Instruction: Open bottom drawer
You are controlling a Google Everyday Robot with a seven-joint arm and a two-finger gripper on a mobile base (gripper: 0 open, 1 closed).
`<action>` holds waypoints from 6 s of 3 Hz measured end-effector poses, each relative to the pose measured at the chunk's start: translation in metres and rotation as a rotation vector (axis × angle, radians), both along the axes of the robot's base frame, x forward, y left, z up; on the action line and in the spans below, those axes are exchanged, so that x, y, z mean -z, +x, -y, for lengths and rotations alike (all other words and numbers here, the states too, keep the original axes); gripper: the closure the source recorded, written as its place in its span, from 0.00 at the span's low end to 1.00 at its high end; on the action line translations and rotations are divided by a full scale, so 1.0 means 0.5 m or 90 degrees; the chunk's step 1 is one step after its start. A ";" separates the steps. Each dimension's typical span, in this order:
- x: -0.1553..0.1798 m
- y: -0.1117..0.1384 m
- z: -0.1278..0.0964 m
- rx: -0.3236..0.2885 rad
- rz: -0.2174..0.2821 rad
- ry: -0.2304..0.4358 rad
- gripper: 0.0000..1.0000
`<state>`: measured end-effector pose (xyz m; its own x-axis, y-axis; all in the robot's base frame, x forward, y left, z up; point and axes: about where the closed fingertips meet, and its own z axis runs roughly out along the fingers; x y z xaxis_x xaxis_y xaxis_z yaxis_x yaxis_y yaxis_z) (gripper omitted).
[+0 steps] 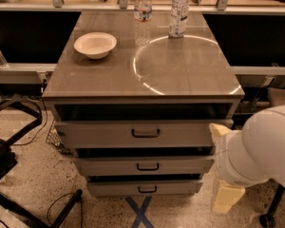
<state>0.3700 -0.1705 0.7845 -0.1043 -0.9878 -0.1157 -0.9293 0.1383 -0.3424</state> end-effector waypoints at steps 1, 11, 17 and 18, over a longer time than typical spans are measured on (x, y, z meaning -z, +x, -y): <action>-0.012 0.006 -0.002 0.000 0.005 0.002 0.00; 0.870 0.056 -0.085 -0.159 -0.091 0.085 0.00; 1.204 0.161 -0.244 -0.168 -0.142 0.005 0.00; 1.223 0.167 -0.255 -0.167 -0.144 -0.005 0.00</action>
Offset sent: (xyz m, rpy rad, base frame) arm 0.0056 0.0157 -0.0825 -0.1001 -0.0017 -0.0043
